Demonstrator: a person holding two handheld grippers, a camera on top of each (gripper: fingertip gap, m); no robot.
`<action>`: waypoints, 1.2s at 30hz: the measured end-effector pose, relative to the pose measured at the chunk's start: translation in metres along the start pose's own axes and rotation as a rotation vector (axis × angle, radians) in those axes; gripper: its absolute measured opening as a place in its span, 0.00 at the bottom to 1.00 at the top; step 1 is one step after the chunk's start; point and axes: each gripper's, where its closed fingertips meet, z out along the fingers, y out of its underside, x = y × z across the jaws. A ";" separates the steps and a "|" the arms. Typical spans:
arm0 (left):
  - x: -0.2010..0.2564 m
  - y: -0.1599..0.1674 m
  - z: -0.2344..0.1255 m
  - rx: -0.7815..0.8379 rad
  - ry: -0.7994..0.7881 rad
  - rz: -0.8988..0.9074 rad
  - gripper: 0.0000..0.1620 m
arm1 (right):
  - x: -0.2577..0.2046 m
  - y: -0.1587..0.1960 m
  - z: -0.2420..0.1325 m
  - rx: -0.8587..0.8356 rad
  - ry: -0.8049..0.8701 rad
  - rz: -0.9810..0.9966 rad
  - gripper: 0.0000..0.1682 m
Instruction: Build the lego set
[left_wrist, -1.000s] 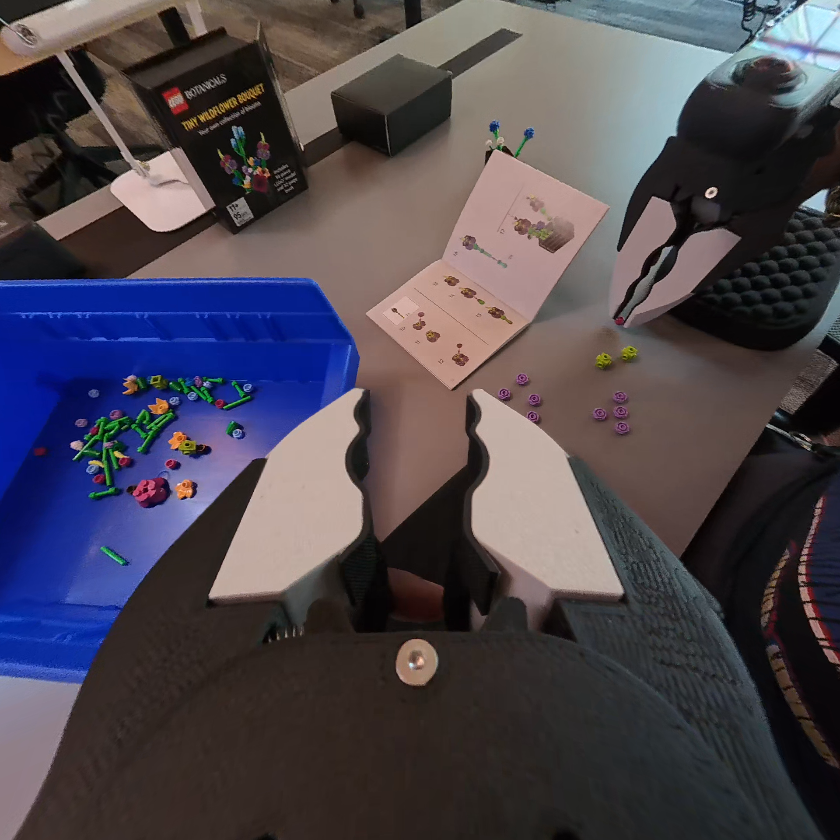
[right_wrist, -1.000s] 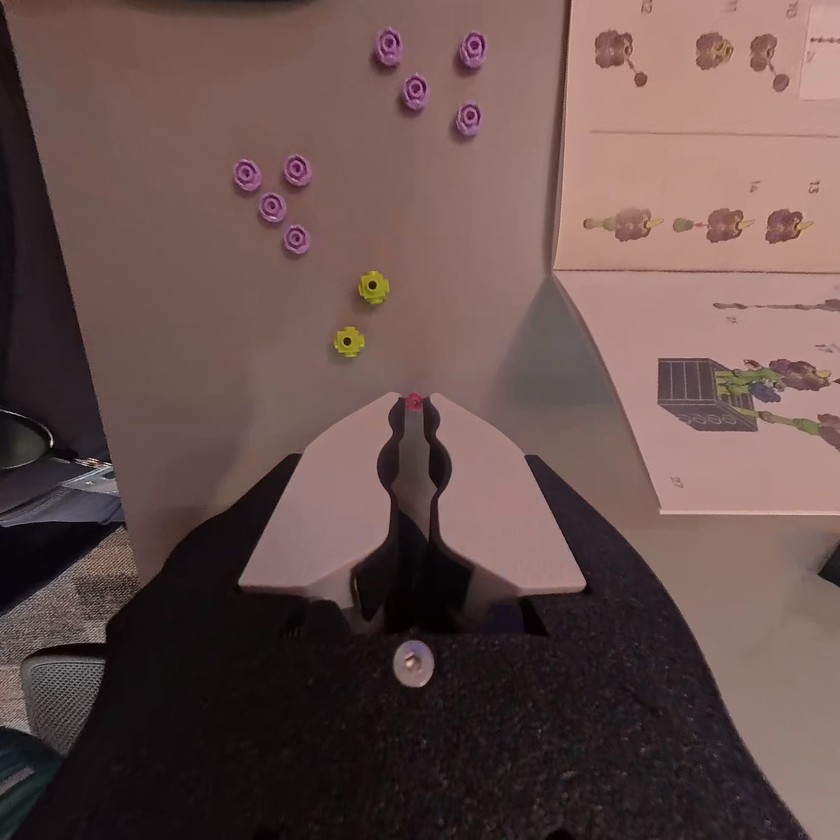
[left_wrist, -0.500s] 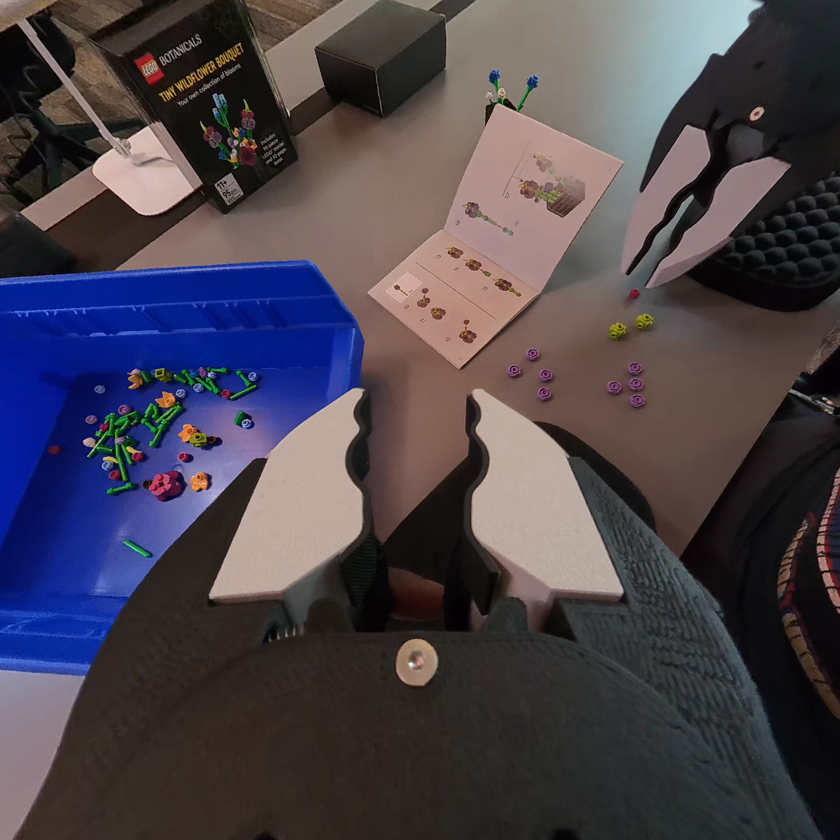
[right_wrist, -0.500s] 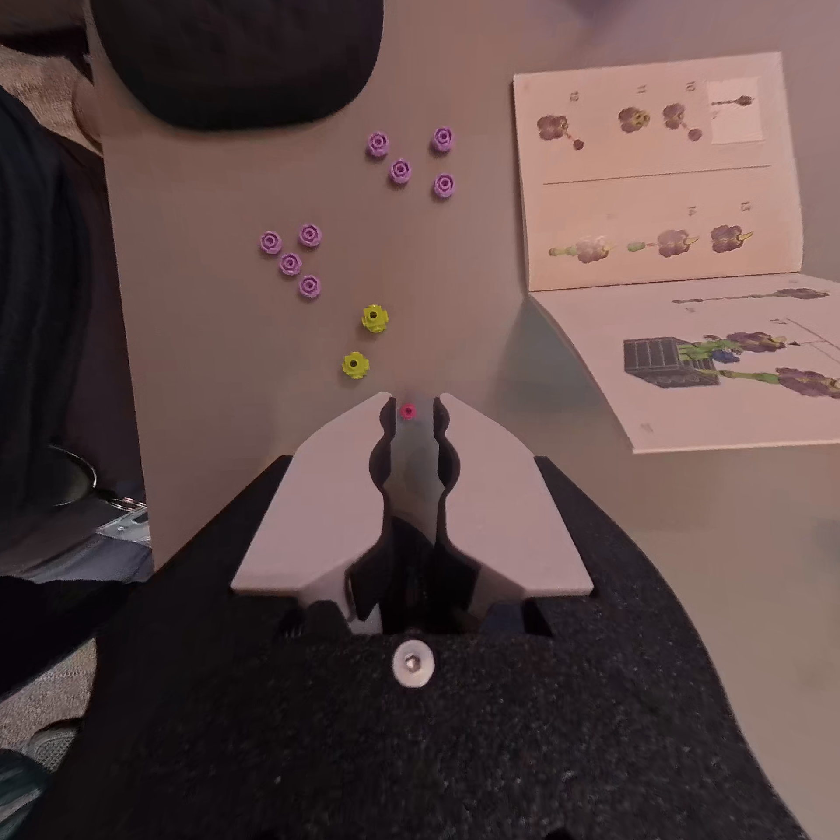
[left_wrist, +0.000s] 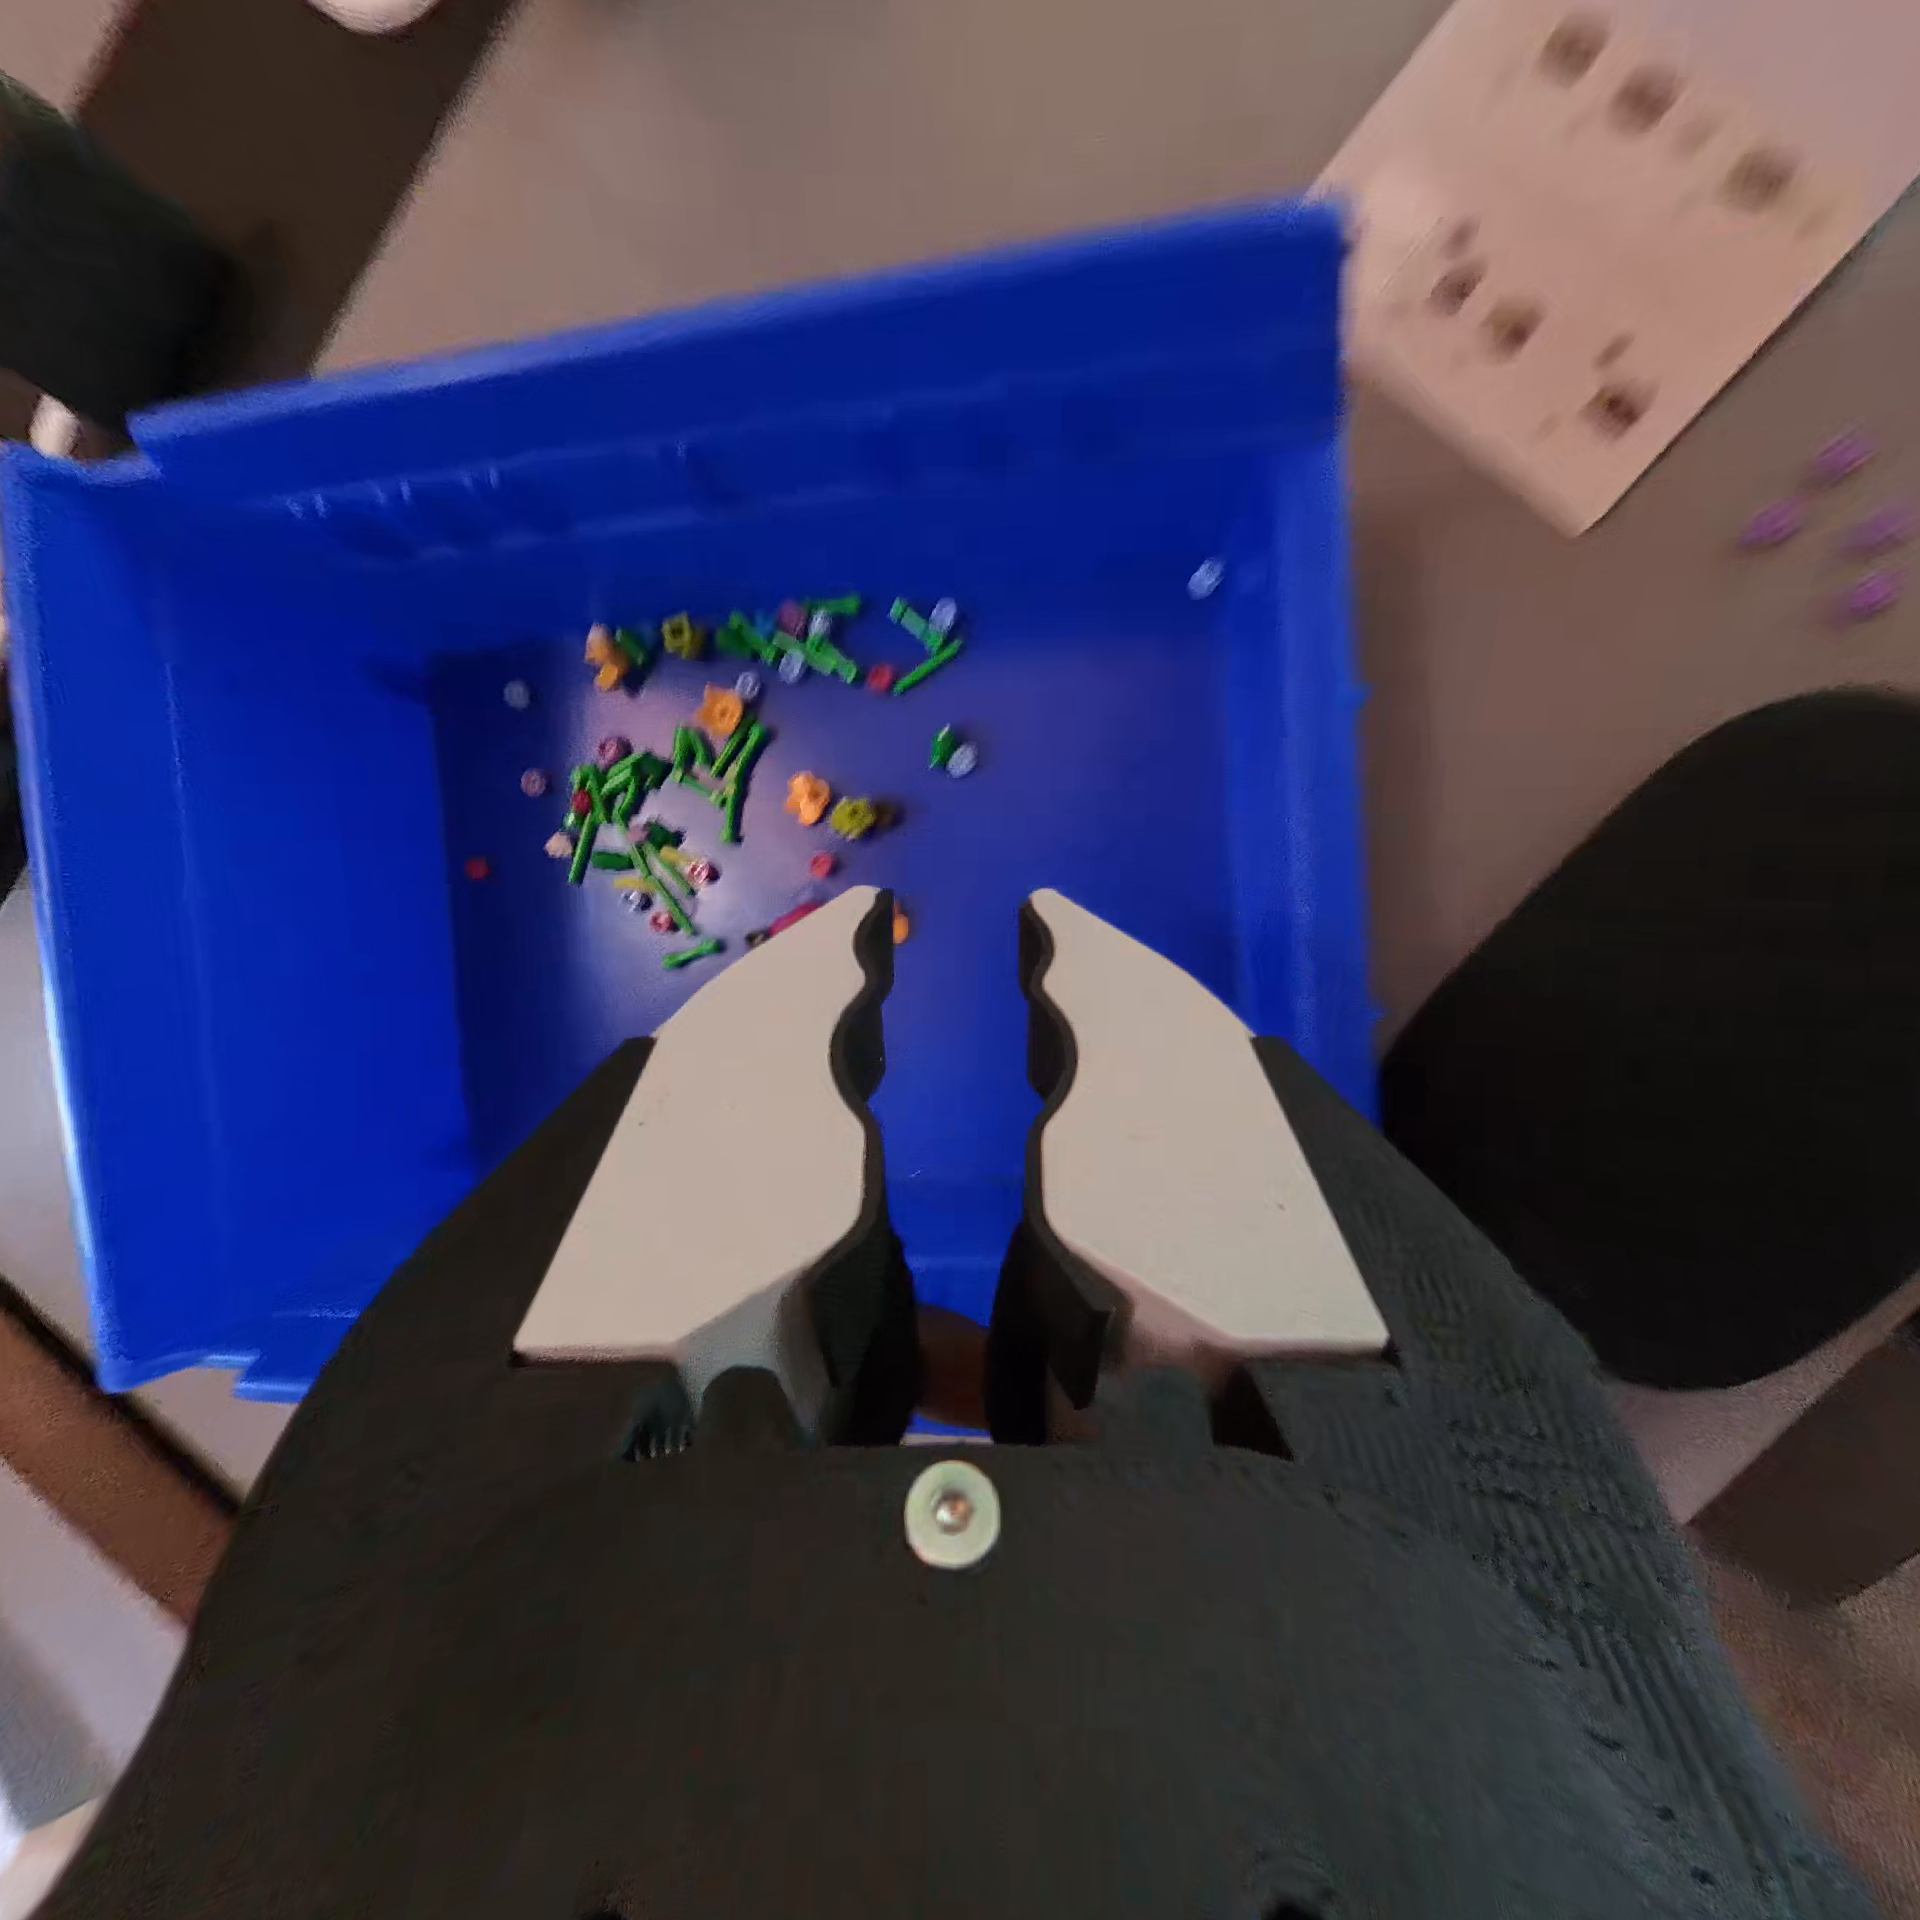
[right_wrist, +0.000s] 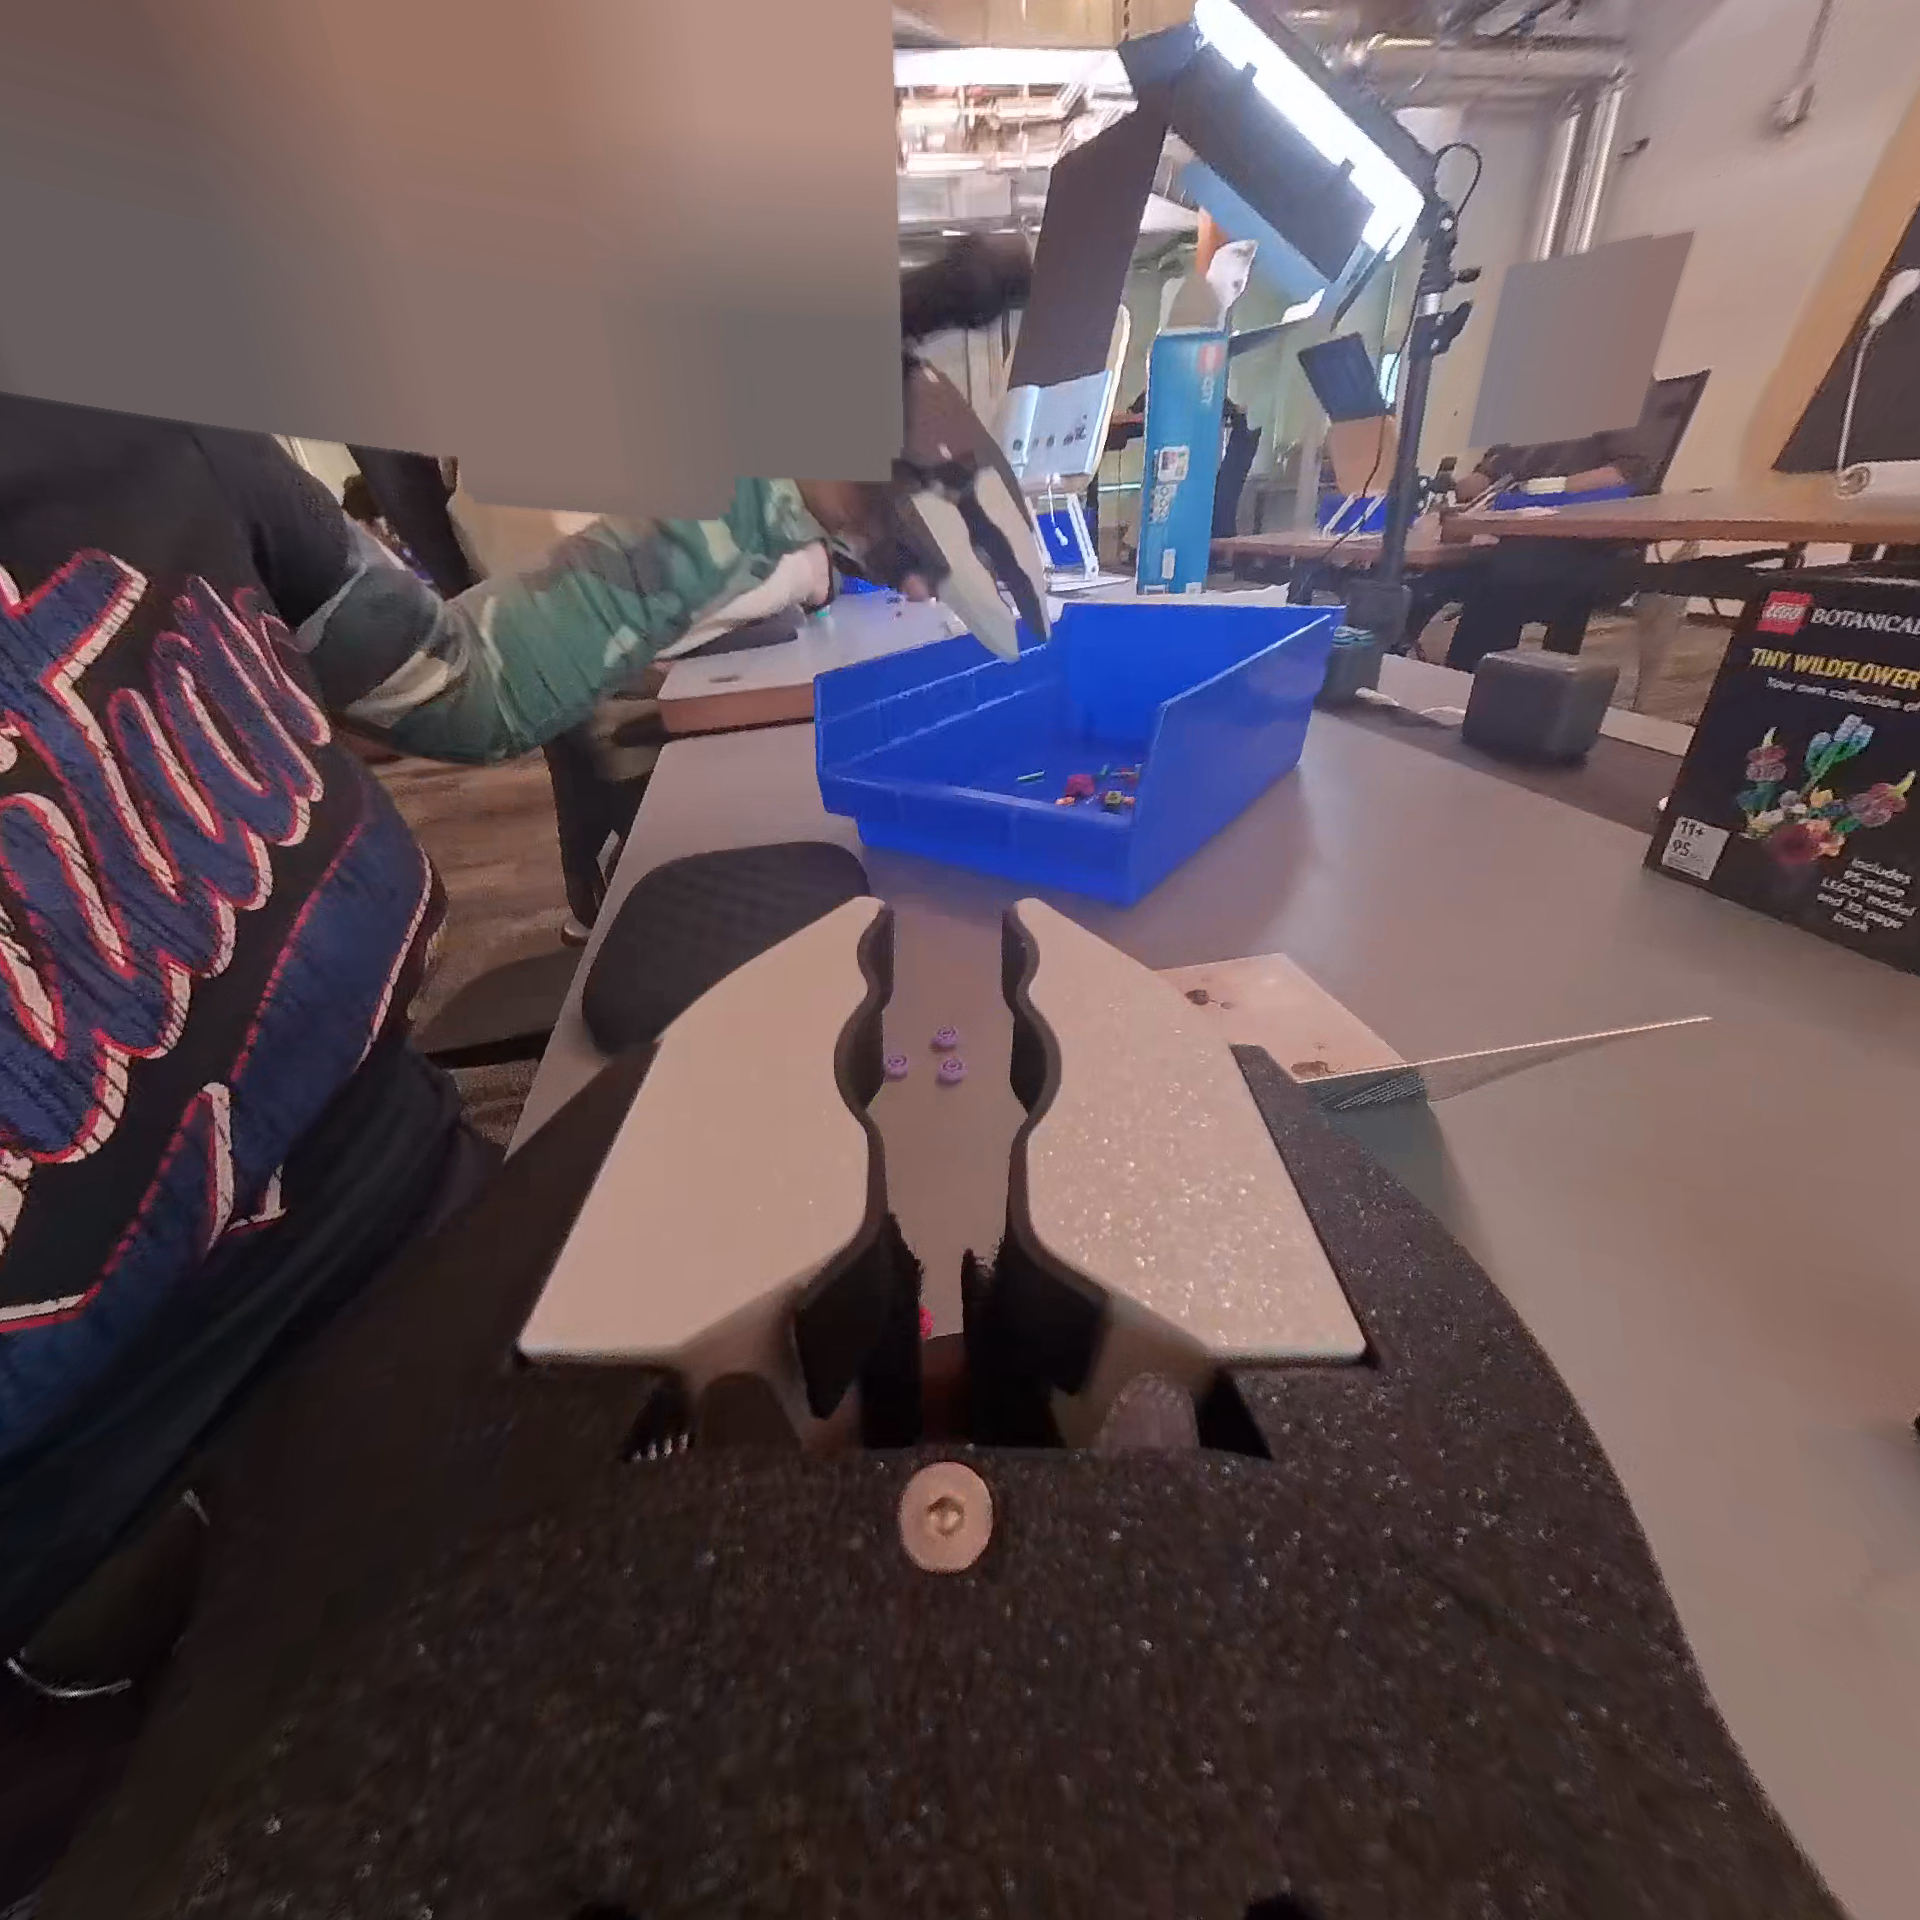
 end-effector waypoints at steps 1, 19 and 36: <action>-0.011 0.009 0.010 -0.082 -0.004 0.024 0.14 | 0.000 0.000 -0.001 0.006 -0.003 0.009 0.12; -0.051 0.054 0.098 -0.480 0.138 0.093 0.13 | -0.001 0.001 -0.002 0.009 -0.027 0.025 0.12; -0.024 -0.023 0.065 0.033 0.215 -0.127 0.04 | 0.001 0.000 -0.002 0.017 -0.015 0.026 0.12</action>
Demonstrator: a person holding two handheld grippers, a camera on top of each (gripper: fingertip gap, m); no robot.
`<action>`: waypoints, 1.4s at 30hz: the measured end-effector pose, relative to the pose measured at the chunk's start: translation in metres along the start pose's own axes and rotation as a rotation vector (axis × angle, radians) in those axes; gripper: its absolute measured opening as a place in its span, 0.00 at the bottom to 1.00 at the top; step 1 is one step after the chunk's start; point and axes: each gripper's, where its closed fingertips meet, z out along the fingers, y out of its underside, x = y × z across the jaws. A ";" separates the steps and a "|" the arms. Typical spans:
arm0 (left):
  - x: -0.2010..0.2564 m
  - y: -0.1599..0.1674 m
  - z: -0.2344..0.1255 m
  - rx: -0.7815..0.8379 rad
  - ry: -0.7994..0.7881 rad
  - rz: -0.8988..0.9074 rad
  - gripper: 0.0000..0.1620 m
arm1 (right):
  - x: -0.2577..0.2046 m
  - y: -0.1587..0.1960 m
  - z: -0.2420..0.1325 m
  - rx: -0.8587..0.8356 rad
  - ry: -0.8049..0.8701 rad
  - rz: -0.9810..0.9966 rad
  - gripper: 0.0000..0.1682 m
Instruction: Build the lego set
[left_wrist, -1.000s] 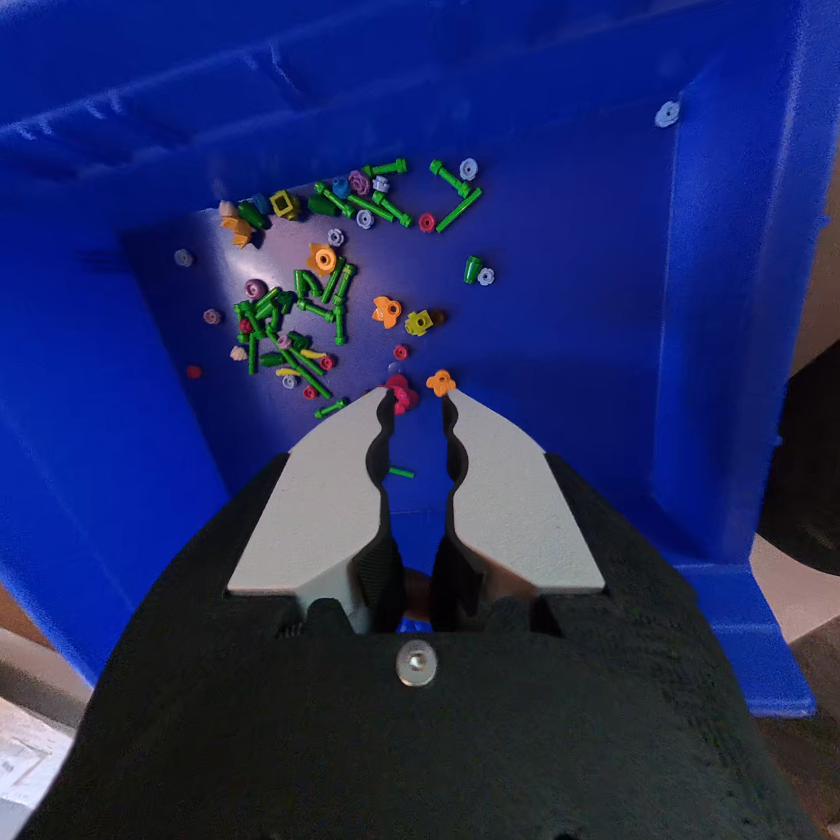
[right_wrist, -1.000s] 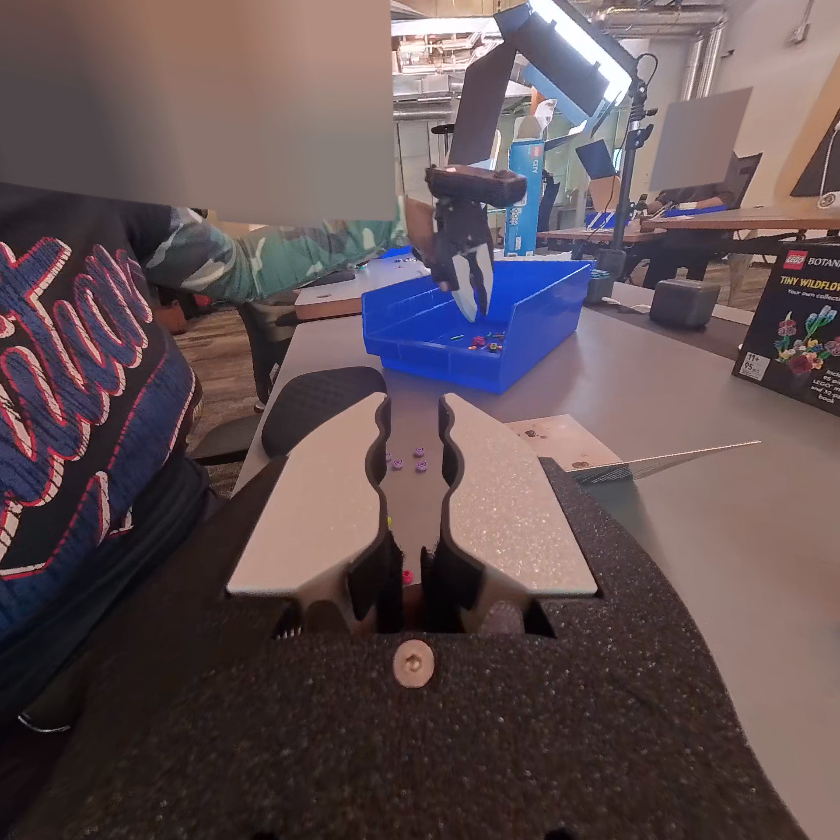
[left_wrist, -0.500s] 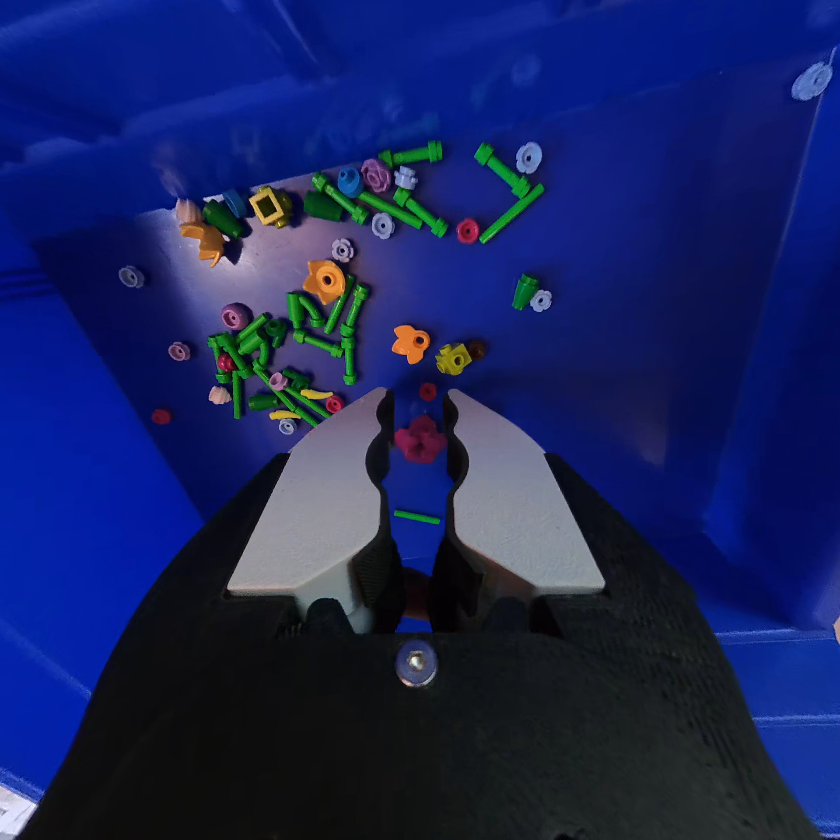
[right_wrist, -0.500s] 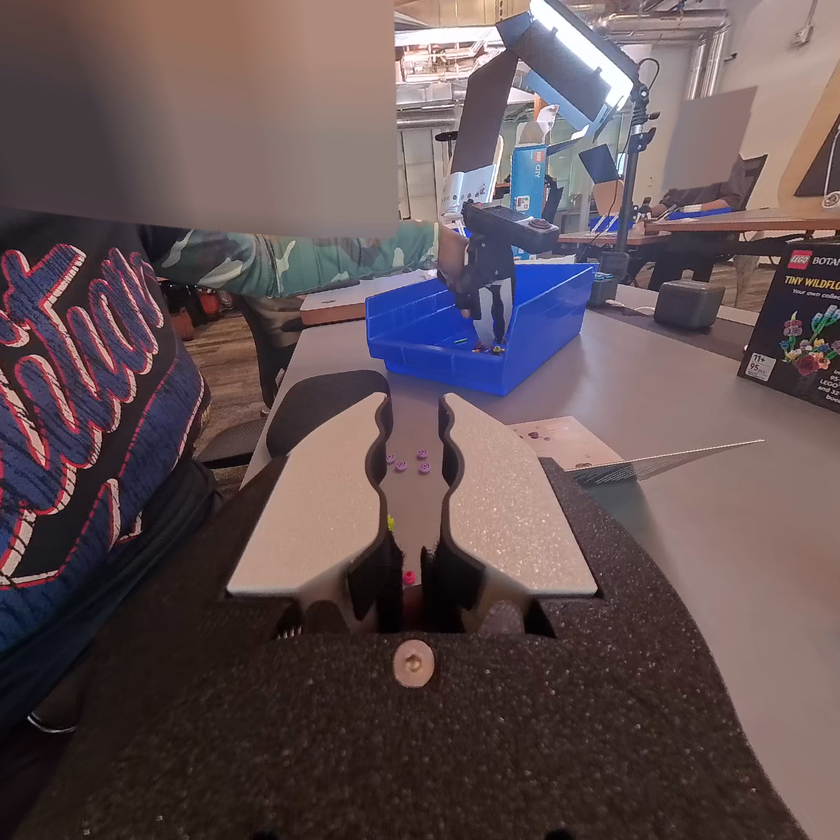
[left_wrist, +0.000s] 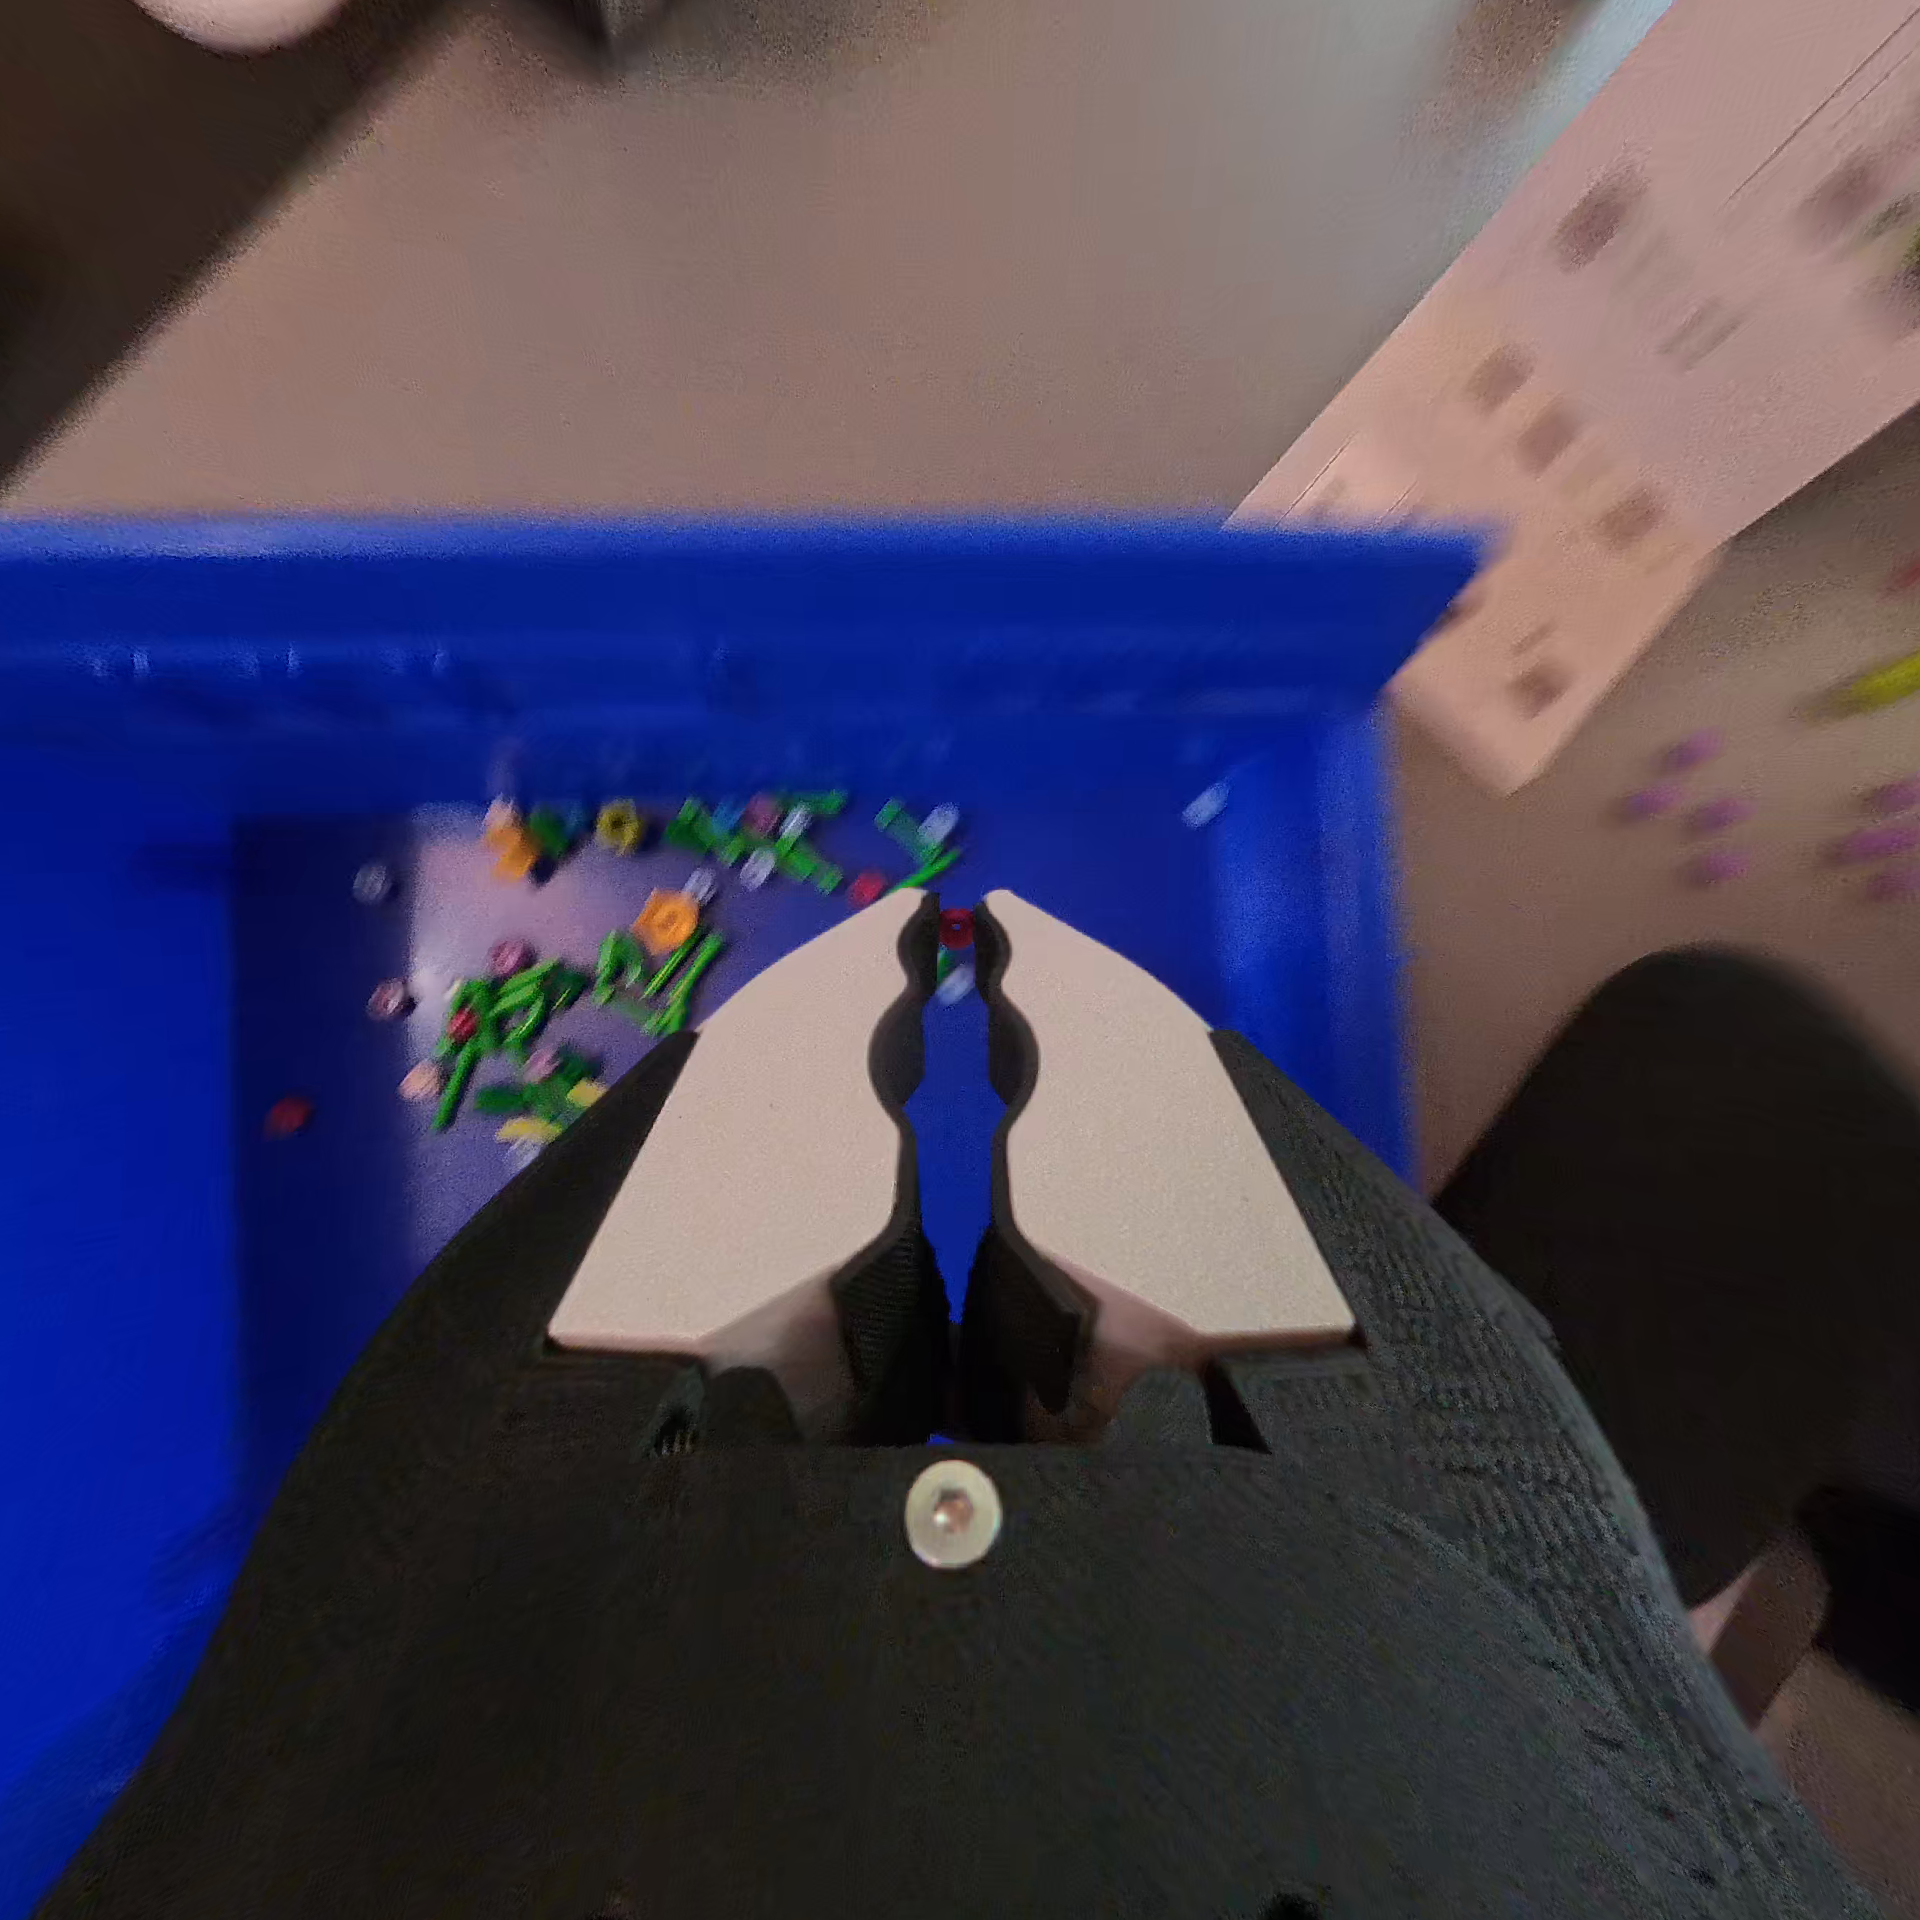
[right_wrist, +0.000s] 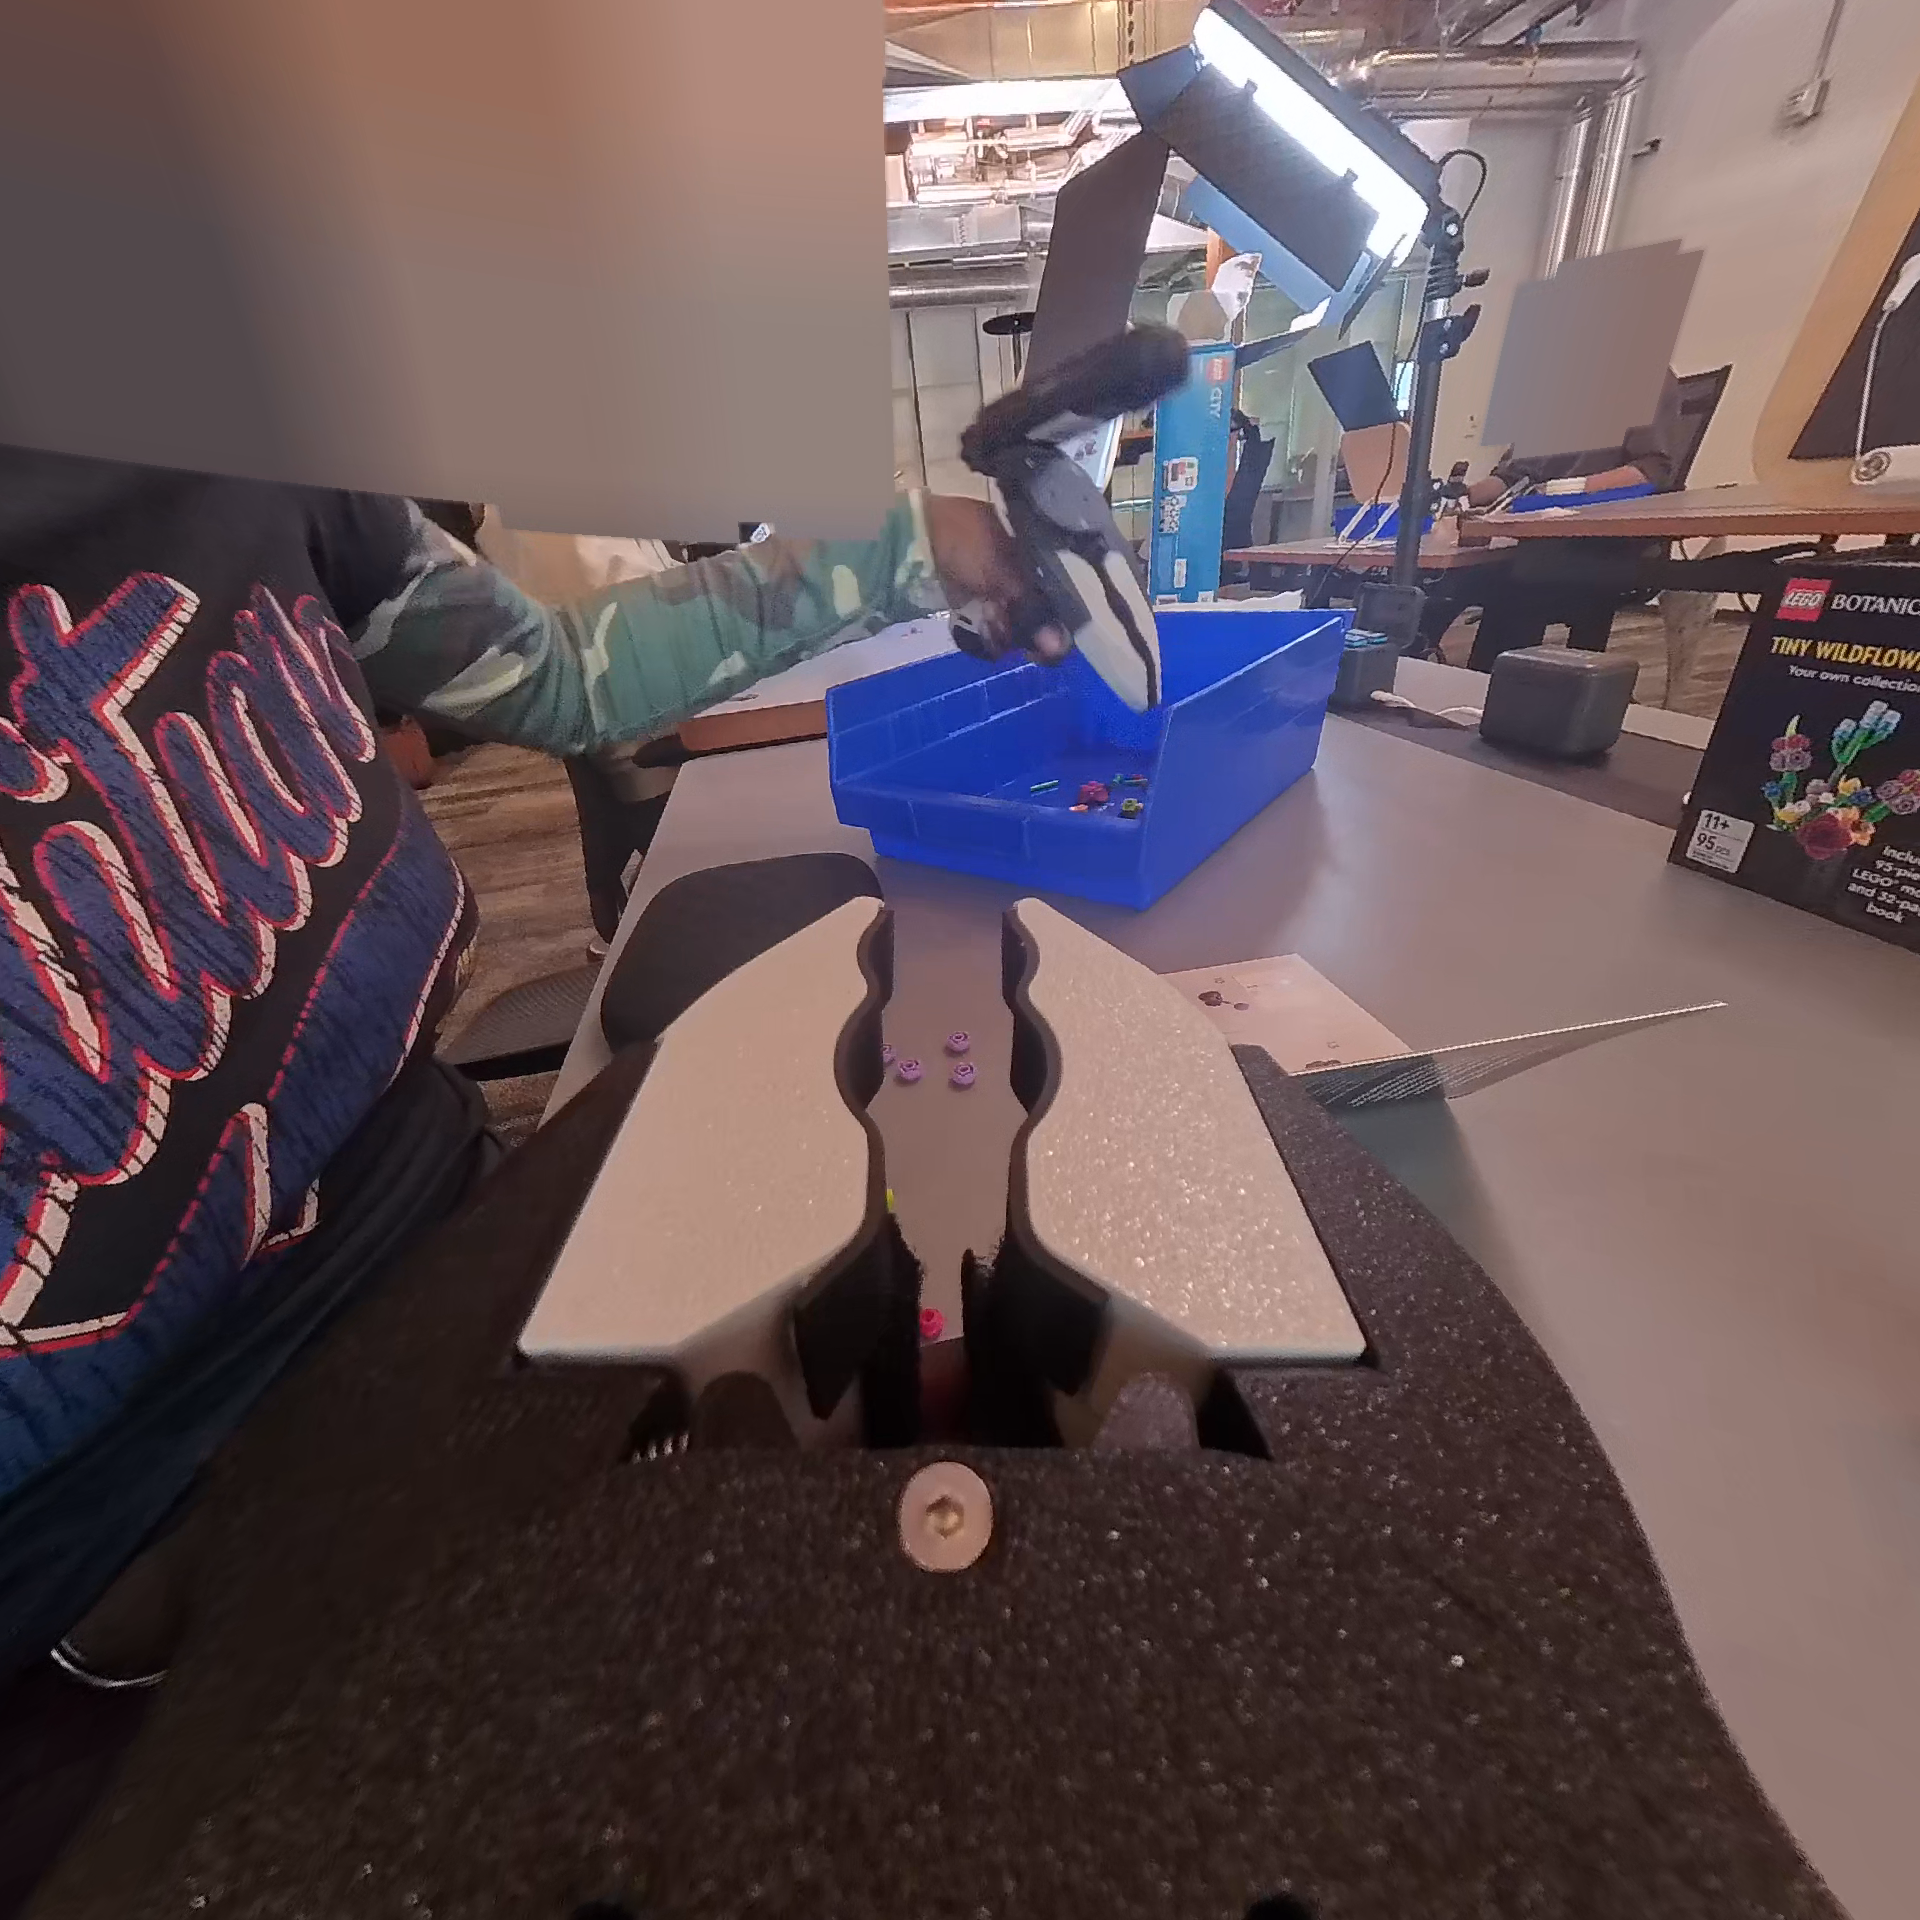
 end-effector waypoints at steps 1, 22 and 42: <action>0.014 -0.015 -0.010 0.118 0.033 -0.019 0.04 | 0.000 0.000 0.000 -0.003 0.000 -0.003 0.12; 0.284 -0.101 -0.079 0.981 1.329 -0.454 0.04 | -0.058 -0.077 0.102 -0.052 -0.037 -0.756 0.09; 0.271 -0.095 -0.055 0.844 1.019 -0.351 0.15 | -0.042 -0.045 0.074 -0.273 -0.079 -0.648 0.04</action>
